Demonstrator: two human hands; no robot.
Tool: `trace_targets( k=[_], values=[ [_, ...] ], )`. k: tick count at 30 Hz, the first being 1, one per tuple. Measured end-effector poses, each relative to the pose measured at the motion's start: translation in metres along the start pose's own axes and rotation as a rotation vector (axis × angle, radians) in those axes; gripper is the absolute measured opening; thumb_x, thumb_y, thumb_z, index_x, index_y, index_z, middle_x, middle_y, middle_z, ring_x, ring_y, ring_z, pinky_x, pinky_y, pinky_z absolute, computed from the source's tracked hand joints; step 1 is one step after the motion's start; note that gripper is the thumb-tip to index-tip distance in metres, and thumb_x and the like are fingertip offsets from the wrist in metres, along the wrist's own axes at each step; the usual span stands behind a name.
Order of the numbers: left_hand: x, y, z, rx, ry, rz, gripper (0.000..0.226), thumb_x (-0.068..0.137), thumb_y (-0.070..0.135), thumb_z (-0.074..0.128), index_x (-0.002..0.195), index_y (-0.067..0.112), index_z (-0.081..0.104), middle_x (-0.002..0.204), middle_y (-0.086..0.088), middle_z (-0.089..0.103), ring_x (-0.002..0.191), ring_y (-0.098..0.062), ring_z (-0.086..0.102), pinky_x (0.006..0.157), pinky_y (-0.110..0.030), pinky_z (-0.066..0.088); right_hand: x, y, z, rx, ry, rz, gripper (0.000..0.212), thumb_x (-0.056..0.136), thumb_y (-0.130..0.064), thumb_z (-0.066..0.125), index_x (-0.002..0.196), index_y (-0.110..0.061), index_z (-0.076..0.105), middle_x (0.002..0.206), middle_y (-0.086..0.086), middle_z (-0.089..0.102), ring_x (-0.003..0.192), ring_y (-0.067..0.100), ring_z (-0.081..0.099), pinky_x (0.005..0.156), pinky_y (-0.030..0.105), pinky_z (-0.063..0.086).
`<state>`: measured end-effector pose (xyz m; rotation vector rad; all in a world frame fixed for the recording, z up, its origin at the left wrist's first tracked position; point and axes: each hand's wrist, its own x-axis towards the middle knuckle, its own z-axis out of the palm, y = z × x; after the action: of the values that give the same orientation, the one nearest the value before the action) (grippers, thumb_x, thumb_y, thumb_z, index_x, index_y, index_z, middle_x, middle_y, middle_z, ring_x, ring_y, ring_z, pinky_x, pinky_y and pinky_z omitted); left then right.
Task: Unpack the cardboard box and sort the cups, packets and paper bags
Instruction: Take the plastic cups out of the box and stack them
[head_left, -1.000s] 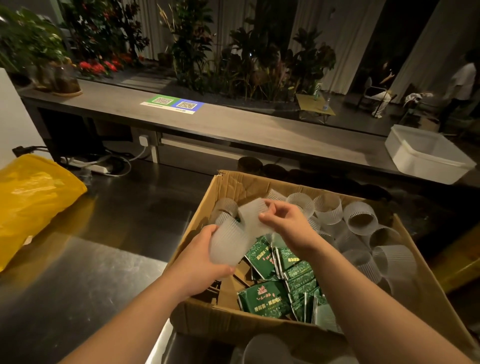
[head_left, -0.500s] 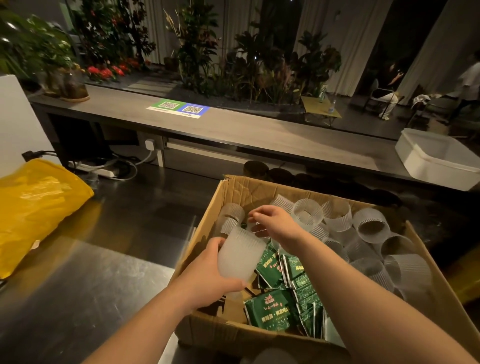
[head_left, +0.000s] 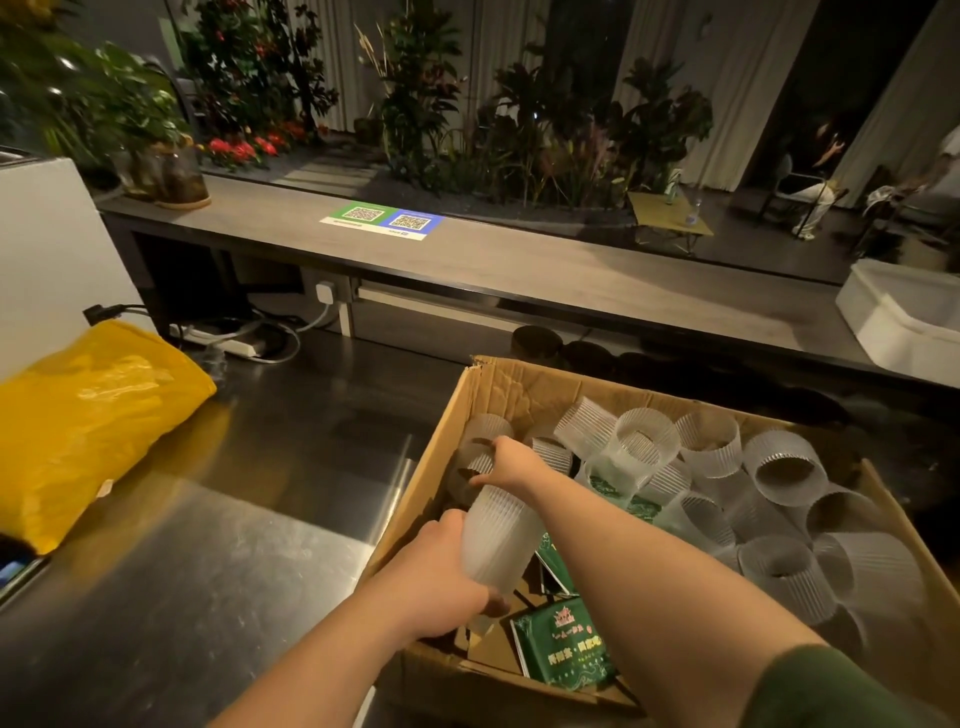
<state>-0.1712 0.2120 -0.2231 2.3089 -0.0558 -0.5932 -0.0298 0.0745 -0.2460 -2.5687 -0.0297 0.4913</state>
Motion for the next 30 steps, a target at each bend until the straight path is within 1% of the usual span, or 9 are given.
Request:
trace_targets(
  k=[3,5,8,10,15,18,20,25,30],
  values=[
    [0.0,0.001,0.0,-0.004,0.01,-0.001,0.08,0.072,0.045,0.087,0.132,0.039,0.035,0.124,0.013,0.047,0.111,-0.017,0.056,0.095,-0.039,0.057,0.001,0.001,0.001,0.139,0.034,0.04,0.063,0.098,-0.034,0.066,0.148,-0.009,0.038,0.142,0.012,0.054,0.128,0.029,0.057,0.101,0.037,0.053],
    [0.001,0.0,0.0,-0.018,0.015,0.0,0.08,0.072,0.044,0.087,0.133,0.039,0.034,0.125,0.013,0.047,0.112,-0.017,0.056,0.095,-0.039,0.057,0.002,0.001,0.002,0.142,0.041,0.022,0.052,0.099,-0.033,0.065,0.141,-0.009,0.046,0.126,0.009,0.059,0.116,0.023,0.06,0.097,0.035,0.053],
    [0.0,0.0,0.0,-0.019,0.02,0.011,0.082,0.072,0.044,0.087,0.133,0.041,0.033,0.125,0.013,0.047,0.109,-0.017,0.057,0.091,-0.036,0.059,-0.004,0.001,0.0,0.158,0.005,-0.068,0.015,0.097,-0.023,0.069,0.104,-0.017,0.058,0.095,0.001,0.056,0.091,0.015,0.057,0.086,0.029,0.053],
    [-0.001,0.0,0.0,-0.027,0.009,0.025,0.083,0.073,0.044,0.087,0.135,0.041,0.032,0.124,0.014,0.046,0.108,-0.016,0.056,0.088,-0.033,0.06,-0.015,0.001,-0.008,0.203,-0.035,-0.135,0.017,0.098,-0.019,0.067,0.086,-0.02,0.055,0.09,0.003,0.056,0.085,0.015,0.057,0.085,0.031,0.054],
    [-0.002,0.001,-0.004,-0.057,-0.047,0.071,0.089,0.066,0.047,0.087,0.135,0.041,0.031,0.123,0.017,0.042,0.109,-0.013,0.051,0.09,-0.032,0.057,-0.057,0.015,-0.051,0.615,-0.147,-0.209,0.017,0.099,-0.016,0.062,0.084,-0.014,0.054,0.111,0.011,0.062,0.103,0.027,0.062,0.094,0.045,0.056],
    [-0.003,0.004,-0.006,-0.06,-0.081,0.079,0.087,0.07,0.042,0.087,0.132,0.042,0.026,0.119,0.017,0.043,0.107,-0.012,0.051,0.085,-0.025,0.054,-0.083,0.031,-0.08,0.94,-0.067,-0.228,0.021,0.099,-0.01,0.058,0.079,-0.013,0.05,0.129,0.013,0.061,0.12,0.032,0.059,0.091,0.042,0.058],
    [-0.003,0.003,-0.007,-0.059,-0.094,0.079,0.085,0.074,0.04,0.086,0.131,0.043,0.023,0.117,0.016,0.043,0.106,-0.012,0.051,0.085,-0.025,0.055,-0.097,0.042,-0.091,1.048,-0.017,-0.239,0.023,0.098,-0.007,0.057,0.077,-0.013,0.048,0.124,0.011,0.064,0.121,0.033,0.058,0.088,0.04,0.056],
    [-0.003,0.003,-0.008,-0.086,-0.095,0.095,0.086,0.073,0.04,0.087,0.133,0.043,0.025,0.119,0.017,0.044,0.109,-0.014,0.052,0.091,-0.03,0.058,-0.126,0.06,-0.082,0.944,-0.045,-0.247,0.027,0.095,-0.011,0.062,0.071,-0.013,0.048,0.131,0.007,0.065,0.124,0.031,0.057,0.106,0.05,0.05],
    [-0.008,0.005,-0.008,-0.08,-0.08,0.143,0.089,0.075,0.031,0.088,0.137,0.043,0.027,0.12,0.019,0.042,0.109,-0.014,0.051,0.082,-0.023,0.057,-0.128,0.058,-0.07,0.923,-0.04,-0.276,0.027,0.089,-0.016,0.071,0.066,-0.02,0.056,0.135,0.005,0.065,0.129,0.029,0.056,0.108,0.053,0.045]
  ],
)
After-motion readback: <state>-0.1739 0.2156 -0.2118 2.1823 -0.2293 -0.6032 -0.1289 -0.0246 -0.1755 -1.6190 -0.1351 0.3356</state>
